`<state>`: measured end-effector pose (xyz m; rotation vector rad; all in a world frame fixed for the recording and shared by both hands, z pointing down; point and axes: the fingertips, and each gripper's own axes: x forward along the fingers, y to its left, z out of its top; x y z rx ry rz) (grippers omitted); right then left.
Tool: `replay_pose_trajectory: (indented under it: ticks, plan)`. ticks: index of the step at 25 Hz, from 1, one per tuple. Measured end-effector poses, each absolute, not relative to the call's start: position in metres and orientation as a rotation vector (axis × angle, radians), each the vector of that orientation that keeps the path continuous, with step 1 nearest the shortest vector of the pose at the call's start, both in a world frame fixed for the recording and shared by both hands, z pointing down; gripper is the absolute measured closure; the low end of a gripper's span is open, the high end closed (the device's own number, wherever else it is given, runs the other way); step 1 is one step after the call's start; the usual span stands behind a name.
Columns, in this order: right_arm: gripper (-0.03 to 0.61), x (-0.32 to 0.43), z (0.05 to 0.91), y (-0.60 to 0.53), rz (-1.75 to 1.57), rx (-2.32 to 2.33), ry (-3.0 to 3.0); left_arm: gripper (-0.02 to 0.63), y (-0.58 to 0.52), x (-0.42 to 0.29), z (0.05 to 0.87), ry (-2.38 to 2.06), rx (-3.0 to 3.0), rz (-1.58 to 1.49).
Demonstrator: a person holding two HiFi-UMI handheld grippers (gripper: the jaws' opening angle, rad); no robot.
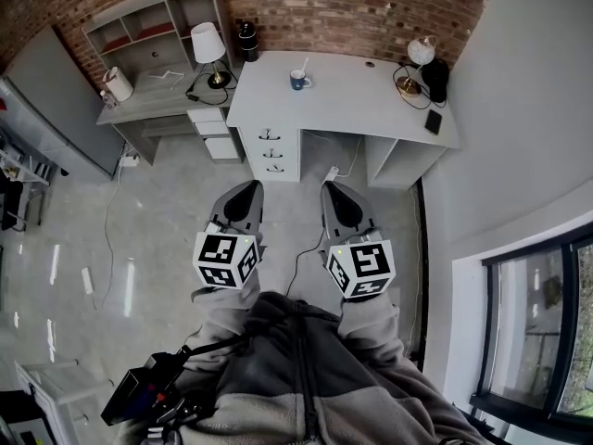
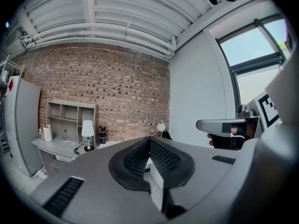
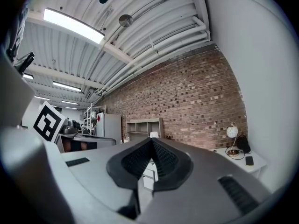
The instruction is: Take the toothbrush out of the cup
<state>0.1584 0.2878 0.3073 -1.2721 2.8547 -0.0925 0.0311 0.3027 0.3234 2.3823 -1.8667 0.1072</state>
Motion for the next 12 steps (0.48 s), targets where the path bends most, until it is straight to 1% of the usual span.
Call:
replay_pose_trajectory:
  ticks: [12]
  plan:
    - [0.577,0.165,0.326,0.278,-0.096,-1.286,2.852,0.611,0.291,0.012,0.335,-1.916,2.346,0.088]
